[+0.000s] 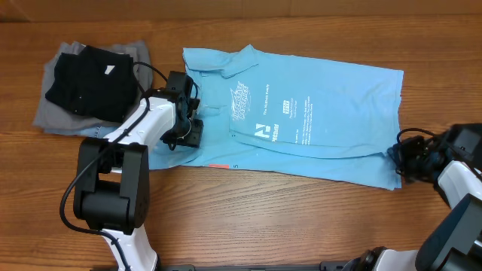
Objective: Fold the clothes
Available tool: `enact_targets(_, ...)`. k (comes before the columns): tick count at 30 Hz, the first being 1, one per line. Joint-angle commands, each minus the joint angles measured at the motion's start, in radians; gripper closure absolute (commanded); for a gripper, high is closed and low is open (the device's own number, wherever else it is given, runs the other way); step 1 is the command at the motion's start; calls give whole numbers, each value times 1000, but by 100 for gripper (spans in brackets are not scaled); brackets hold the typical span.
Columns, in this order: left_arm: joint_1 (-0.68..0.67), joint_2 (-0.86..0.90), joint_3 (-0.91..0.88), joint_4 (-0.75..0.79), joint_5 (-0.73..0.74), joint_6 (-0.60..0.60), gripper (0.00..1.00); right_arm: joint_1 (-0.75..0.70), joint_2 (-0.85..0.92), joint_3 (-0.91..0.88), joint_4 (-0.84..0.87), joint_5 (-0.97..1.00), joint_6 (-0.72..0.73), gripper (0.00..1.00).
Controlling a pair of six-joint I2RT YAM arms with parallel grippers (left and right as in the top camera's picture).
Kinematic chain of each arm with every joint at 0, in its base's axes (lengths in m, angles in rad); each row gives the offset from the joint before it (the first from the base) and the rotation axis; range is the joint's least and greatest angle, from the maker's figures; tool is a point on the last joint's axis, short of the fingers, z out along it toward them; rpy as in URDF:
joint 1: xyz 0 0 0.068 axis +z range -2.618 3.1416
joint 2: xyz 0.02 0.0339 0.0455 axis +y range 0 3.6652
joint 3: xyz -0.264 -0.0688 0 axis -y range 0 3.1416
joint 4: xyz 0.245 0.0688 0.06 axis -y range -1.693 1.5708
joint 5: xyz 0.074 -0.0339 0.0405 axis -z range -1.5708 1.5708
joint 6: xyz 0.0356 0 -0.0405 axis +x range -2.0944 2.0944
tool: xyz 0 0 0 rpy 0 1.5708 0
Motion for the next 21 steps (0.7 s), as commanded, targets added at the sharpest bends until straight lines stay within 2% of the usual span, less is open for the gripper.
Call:
enact_targets(1, 6, 2, -22, -10, -4, -22, 48, -2, 8, 24, 68, 0, 52, 96)
enact_targets(8, 6, 2, -22, -14, -4, -22, 48, -2, 8, 24, 120, 142, 65, 96)
enact_targets(16, 6, 2, -22, -17, -5, -21, 48, -2, 8, 24, 128, 193, 94, 95)
enact_targets(19, 6, 2, -22, -17, -4, -22, 48, -2, 8, 24, 123, 192, 94, 86)
enact_targets(20, 6, 2, -22, -17, -4, -22, 48, -2, 8, 24, 119, 192, 94, 73)
enact_targets(21, 6, 2, -22, -17, -4, -22, 48, -2, 8, 24, 112, 192, 94, 66)
